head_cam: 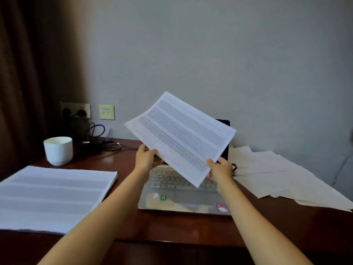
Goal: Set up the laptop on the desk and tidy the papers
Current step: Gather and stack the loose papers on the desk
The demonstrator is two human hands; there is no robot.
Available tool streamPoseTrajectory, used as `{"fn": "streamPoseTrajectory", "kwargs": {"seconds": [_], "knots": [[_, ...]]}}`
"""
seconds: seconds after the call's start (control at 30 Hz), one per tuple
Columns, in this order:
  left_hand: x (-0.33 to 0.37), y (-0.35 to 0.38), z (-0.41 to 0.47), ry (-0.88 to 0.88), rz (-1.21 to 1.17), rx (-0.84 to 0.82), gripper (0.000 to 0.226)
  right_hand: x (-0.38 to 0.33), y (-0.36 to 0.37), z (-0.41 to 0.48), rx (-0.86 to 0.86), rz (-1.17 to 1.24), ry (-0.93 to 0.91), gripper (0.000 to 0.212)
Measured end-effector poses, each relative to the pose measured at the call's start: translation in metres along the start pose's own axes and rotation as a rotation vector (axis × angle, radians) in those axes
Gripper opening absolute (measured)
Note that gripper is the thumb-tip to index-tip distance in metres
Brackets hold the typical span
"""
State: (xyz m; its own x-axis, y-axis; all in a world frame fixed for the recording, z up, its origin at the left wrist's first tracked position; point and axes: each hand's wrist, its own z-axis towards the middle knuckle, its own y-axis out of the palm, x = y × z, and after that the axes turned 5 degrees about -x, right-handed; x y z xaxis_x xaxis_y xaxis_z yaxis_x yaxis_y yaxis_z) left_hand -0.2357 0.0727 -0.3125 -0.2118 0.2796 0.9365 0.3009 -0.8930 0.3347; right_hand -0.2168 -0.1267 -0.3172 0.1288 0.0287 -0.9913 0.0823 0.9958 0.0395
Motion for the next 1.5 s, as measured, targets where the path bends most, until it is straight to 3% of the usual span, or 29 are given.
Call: {"fn": "streamPoseTrajectory", "kwargs": {"seconds": [0.4, 0.8, 1.07, 1.17, 1.37, 1.5], "knots": [[0.043, -0.138, -0.044, 0.172, 0.063, 0.319, 0.04, 0.004, 0.131, -0.034, -0.313, -0.061, -0.009, 0.015], [0.05, -0.24, -0.094, 0.041, 0.11, 0.583, 0.044, 0.03, 0.213, -0.091, -0.573, -0.051, 0.198, 0.019], [0.038, -0.267, -0.103, -0.111, 0.157, 0.665, 0.044, 0.05, 0.233, -0.102, -0.575, -0.206, 0.226, 0.012], [0.033, -0.266, -0.109, -0.171, 0.297, 0.696, 0.038, 0.054, 0.232, -0.105, -0.573, -0.215, 0.237, 0.015], [0.025, -0.26, -0.116, -0.134, 0.532, 0.728, 0.019, 0.058, 0.228, -0.105, -0.528, -0.287, 0.197, 0.028], [0.019, -0.258, -0.121, -0.113, 0.697, 0.775, 0.032, 0.064, 0.226, -0.105, -0.543, -0.426, 0.09, 0.028]]}}
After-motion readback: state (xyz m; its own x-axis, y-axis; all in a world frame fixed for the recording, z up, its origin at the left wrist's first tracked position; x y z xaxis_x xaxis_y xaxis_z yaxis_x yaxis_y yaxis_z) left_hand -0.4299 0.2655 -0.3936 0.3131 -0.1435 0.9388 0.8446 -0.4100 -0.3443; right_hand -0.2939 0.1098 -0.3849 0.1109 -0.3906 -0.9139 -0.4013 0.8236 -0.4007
